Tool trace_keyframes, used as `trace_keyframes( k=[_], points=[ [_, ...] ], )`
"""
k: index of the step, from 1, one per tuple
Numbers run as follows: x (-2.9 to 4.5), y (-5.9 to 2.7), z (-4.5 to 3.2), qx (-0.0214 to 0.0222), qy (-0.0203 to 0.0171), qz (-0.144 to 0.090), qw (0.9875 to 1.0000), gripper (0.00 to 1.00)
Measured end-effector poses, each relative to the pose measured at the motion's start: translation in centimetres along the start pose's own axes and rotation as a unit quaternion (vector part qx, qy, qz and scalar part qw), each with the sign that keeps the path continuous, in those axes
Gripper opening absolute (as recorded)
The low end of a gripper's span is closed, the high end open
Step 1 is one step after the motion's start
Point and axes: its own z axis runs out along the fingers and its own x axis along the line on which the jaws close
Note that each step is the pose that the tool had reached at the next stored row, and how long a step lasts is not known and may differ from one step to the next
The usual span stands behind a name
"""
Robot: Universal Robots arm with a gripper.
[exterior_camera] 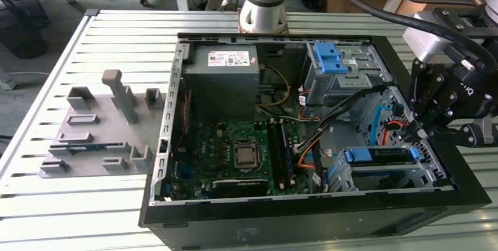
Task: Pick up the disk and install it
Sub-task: 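Insert the first disk wire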
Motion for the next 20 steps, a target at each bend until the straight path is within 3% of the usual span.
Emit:
trace_keyframes(
  k=[1, 6, 9, 11, 13, 20],
  points=[
    [-0.43, 0.01, -0.10, 0.0013, 0.0033, 0.000, 1.0000, 0.11],
    [-1.54, -0.53, -0.09, 0.0022, 0.0051, 0.001, 1.0000, 0.11],
    [-1.95, -1.02, -0.05, 0.0022, 0.0066, 0.001, 1.0000, 0.24],
    [-2.23, -1.12, -0.01, 0.0022, 0.0085, 0.001, 1.0000, 0.25],
    [-2.39, -1.12, 0.11, 0.0022, 0.0099, 0.001, 0.9999, 0.31],
    [-2.49, -1.12, 0.84, 0.0026, 0.0139, 0.001, 0.9999, 0.31]
  ],
)
